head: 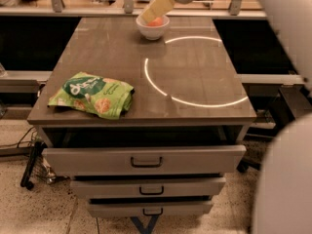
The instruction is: Pick apple from white bowl and place on counter
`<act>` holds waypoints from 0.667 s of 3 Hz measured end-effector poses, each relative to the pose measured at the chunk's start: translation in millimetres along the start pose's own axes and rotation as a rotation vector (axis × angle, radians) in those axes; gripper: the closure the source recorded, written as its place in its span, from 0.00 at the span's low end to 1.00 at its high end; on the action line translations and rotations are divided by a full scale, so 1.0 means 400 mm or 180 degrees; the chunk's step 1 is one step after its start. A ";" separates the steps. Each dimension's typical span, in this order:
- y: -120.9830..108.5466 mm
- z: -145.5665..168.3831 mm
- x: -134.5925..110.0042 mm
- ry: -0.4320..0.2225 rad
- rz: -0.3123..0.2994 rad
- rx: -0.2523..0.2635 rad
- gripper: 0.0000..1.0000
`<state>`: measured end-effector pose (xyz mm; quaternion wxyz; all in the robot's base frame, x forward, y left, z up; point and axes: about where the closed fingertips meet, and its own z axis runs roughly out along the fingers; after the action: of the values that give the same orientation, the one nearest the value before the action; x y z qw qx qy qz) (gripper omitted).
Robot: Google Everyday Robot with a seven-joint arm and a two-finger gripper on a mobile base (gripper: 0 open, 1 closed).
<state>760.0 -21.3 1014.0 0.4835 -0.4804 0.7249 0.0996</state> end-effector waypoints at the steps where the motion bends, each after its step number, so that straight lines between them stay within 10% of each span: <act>1: -0.064 0.104 -0.011 -0.0122 0.0360 0.0064 0.00; 2: -0.106 0.205 -0.005 -0.0074 0.0649 0.0079 0.00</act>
Offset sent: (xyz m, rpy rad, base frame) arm 0.1479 0.0370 -0.0286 0.1919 0.1695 -0.1975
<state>843.3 7.9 987.2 0.4852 -0.3970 0.7655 0.1448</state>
